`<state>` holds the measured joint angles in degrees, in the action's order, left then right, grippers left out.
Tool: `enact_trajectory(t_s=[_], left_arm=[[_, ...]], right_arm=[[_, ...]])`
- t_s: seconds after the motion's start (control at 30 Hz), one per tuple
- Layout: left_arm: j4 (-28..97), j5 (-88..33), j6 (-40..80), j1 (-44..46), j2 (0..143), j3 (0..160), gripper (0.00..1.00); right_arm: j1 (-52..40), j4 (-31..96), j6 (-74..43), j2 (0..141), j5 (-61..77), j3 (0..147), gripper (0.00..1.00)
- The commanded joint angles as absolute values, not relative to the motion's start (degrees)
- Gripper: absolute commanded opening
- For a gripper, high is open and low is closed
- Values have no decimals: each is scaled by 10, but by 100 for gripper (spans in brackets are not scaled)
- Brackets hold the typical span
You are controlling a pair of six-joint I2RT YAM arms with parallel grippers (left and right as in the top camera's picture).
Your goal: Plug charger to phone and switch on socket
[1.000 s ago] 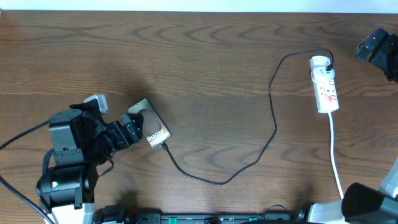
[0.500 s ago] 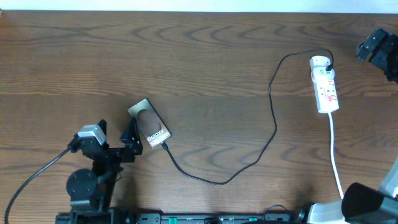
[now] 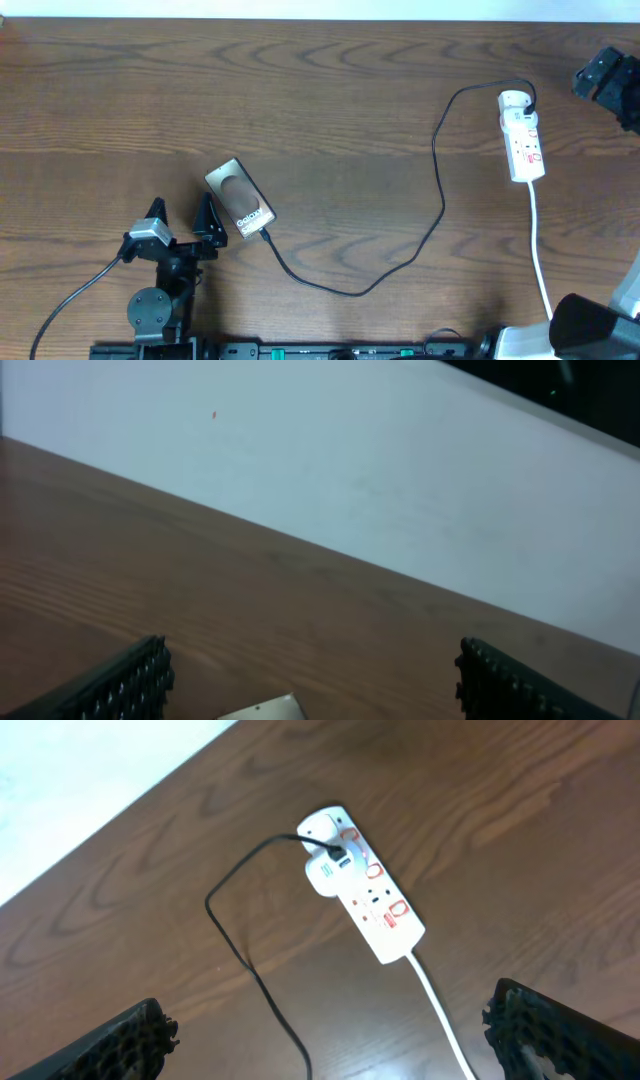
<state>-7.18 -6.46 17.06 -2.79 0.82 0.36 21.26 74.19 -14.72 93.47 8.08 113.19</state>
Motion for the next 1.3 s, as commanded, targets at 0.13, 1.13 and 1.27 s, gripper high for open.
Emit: enact_trajectory(t_s=[0.13,1.13,1.27], left_arm=[[36,-66,157,-28,1,2,89],[36,-68,157,-28,3,2,89],[36,-68,157,-28,3,2,89]], right_arm=[[213,742,-154,931,78,1134,99],[213,742,-154,931,78,1134,99],[213,747,-150,916,74,1131,99]])
